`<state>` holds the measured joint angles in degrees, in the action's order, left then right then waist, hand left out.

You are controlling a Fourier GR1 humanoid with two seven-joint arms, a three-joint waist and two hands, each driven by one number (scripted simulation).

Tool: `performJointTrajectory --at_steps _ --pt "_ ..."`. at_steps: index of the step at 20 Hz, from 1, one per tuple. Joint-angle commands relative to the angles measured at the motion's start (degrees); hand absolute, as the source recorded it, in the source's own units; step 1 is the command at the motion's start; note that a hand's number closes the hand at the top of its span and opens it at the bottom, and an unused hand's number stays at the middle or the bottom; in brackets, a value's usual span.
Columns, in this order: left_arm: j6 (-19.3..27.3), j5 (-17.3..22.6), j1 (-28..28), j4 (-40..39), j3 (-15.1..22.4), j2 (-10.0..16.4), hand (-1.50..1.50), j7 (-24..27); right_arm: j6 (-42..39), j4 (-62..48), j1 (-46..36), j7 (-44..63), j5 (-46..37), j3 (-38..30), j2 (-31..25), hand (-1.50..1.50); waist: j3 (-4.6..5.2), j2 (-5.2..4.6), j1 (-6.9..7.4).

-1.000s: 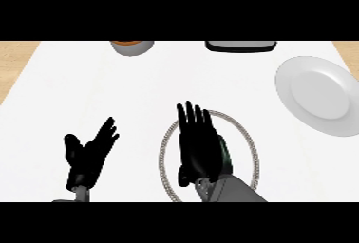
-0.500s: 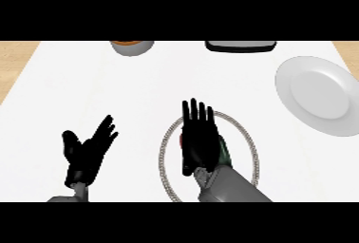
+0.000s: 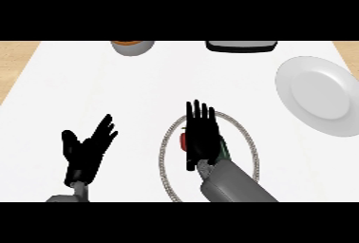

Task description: Pick the bell pepper from the placemat and place it in the plate

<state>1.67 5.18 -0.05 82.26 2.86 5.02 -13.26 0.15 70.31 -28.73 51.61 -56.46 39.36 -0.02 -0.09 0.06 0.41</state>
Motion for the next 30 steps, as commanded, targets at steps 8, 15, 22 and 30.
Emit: performJointTrajectory --at_steps 8,15,22,30 --pt "-0.8 -0.1 0.4 1.6 -1.0 0.6 0.0 -2.0 -0.8 -6.4 -3.3 -3.0 -1.0 3.3 0.0 1.5 0.09 -0.07 0.07" --pt "-1.0 -0.7 3.2 0.0 -0.3 -0.7 0.0 2.2 2.5 10.4 12.8 -14.8 -4.6 6.1 -9.6 1.5 0.08 0.23 -1.39" --pt "-0.4 -0.1 5.9 1.6 -1.4 -0.3 0.0 2.2 13.3 33.1 26.7 -35.6 5.9 7.3 -24.7 1.5 -0.08 0.87 -3.95" --pt "-1.0 0.1 4.8 -0.1 -2.3 0.4 0.0 2.8 26.4 52.7 41.5 -45.5 20.8 -8.2 -38.9 1.5 -0.01 0.18 -3.15"
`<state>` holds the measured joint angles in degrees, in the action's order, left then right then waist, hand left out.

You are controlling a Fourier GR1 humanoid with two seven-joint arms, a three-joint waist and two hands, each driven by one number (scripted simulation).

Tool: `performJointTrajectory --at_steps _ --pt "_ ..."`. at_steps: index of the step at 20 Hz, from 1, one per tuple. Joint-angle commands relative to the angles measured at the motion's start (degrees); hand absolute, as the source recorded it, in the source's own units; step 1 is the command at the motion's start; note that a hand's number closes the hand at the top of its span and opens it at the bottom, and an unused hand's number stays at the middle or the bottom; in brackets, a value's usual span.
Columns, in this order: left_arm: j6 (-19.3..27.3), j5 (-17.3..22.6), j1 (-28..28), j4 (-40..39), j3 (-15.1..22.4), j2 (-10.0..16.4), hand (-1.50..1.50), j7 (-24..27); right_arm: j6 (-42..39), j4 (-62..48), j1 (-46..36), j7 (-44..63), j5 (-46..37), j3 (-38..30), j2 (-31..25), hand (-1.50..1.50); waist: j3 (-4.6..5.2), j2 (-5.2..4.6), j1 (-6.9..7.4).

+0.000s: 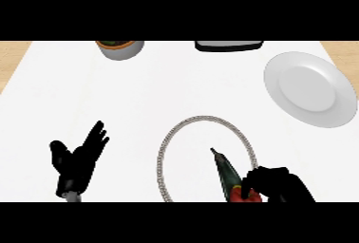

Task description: Pick the bell pepper from the placemat and place it in the plate

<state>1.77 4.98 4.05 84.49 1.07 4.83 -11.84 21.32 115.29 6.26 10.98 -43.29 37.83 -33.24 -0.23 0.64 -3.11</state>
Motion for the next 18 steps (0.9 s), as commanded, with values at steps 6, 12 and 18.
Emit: performJointTrajectory --at_steps 6,12,18 --pt "-0.8 -0.4 -0.4 -0.7 1.1 0.0 0.0 -1.6 8.0 4.8 13.2 -14.4 29.4 -21.2 -7.9 1.5 0.05 -0.54 1.79" --pt "-2.1 1.3 -4.4 -0.8 -0.9 1.9 0.0 -4.6 0.1 -9.4 6.0 -26.1 50.4 -36.3 -4.9 1.5 0.02 -0.72 2.83" --pt "-1.7 -1.4 -2.3 -1.8 2.8 -0.9 0.0 -1.2 -2.7 -37.1 -9.4 -35.8 48.5 -42.3 -2.8 1.5 0.08 -1.04 4.58"
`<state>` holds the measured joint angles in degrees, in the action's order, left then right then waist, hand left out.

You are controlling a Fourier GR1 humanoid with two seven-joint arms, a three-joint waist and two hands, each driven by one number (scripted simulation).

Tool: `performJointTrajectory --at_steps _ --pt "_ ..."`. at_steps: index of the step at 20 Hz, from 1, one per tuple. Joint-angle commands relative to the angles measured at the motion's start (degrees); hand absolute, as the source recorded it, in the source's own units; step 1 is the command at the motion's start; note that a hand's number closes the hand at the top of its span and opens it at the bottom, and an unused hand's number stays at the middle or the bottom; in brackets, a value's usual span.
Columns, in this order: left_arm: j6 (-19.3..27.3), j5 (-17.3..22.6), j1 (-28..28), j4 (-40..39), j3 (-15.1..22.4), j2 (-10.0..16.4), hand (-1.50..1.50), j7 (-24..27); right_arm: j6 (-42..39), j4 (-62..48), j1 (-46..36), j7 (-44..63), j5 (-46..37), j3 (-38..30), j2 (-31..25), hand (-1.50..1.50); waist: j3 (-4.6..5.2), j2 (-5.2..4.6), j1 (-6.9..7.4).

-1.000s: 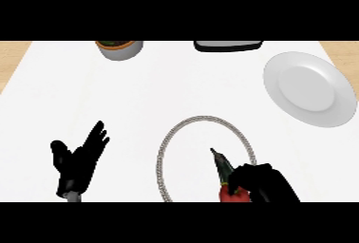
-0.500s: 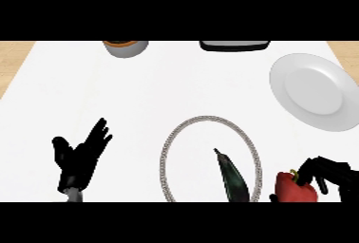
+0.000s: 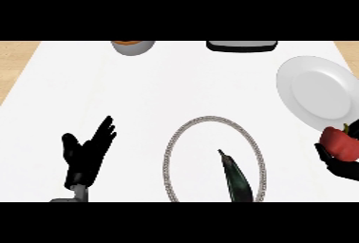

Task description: Pick the bell pepper from the placemat and place it in the plate

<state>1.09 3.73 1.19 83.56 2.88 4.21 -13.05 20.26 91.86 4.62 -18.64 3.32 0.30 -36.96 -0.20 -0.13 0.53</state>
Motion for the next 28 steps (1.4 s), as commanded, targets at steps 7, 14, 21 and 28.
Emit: performJointTrajectory --at_steps 7,14,21,28 --pt "-1.3 0.4 -2.1 -1.5 -1.0 1.0 0.0 -0.7 -5.7 -43.1 -26.0 -16.5 0.5 -8.7 1.5 1.5 0.06 -0.46 1.38" --pt "-1.0 -0.1 -2.3 -3.3 -0.2 -0.4 0.0 0.2 -8.0 -65.4 -40.2 -24.5 -2.1 -12.0 -1.6 1.5 -0.03 -0.93 2.52" --pt "-1.7 -0.6 -4.7 -2.1 1.6 -1.1 0.0 -0.8 -6.7 -74.6 -43.4 -14.9 -13.1 -2.8 -4.0 -1.5 -0.07 -2.06 5.34" --pt "-1.7 -0.3 -5.0 -1.8 1.4 -1.1 0.0 -1.3 -16.1 -79.8 -47.8 -19.8 -11.2 -4.7 -1.5 -1.5 -0.4 -2.24 5.4"
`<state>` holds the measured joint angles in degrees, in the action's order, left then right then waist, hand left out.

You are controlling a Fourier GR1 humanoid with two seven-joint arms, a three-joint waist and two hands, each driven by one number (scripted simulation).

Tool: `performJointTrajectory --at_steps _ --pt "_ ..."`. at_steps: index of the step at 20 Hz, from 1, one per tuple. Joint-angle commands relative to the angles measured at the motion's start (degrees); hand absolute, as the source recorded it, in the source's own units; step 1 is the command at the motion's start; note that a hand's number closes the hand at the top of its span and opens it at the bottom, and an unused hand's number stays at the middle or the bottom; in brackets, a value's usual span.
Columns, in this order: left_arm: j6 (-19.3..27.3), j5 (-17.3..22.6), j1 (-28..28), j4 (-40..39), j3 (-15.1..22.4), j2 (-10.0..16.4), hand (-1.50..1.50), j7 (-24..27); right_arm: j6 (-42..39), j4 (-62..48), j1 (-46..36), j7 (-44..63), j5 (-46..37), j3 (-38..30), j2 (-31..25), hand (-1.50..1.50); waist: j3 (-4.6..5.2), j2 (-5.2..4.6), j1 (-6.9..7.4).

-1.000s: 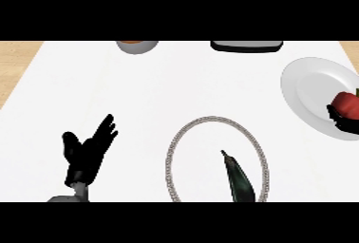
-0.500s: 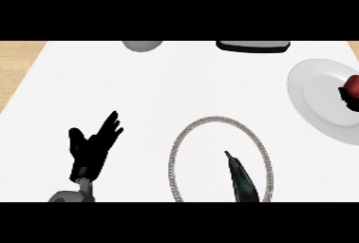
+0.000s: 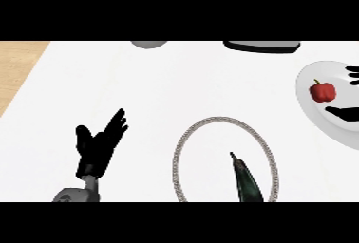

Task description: Pick the bell pepper from the placemat and place it in the plate

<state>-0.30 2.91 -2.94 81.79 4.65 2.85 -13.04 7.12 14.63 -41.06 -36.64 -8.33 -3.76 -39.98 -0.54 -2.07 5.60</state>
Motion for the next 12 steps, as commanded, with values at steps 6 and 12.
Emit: performJointTrajectory --at_steps 6,12 --pt "-1.5 1.4 2.1 0.8 -1.4 2.0 0.0 -1.2 -8.9 -3.4 -4.3 -8.4 8.3 -8.5 2.1 -1.5 -0.05 0.22 -0.44" --pt "-0.3 0.9 0.0 0.4 -1.9 1.4 0.0 -1.0 -17.3 -7.4 -3.1 -8.4 11.8 -12.7 -3.2 -1.5 -0.01 0.02 -1.61"
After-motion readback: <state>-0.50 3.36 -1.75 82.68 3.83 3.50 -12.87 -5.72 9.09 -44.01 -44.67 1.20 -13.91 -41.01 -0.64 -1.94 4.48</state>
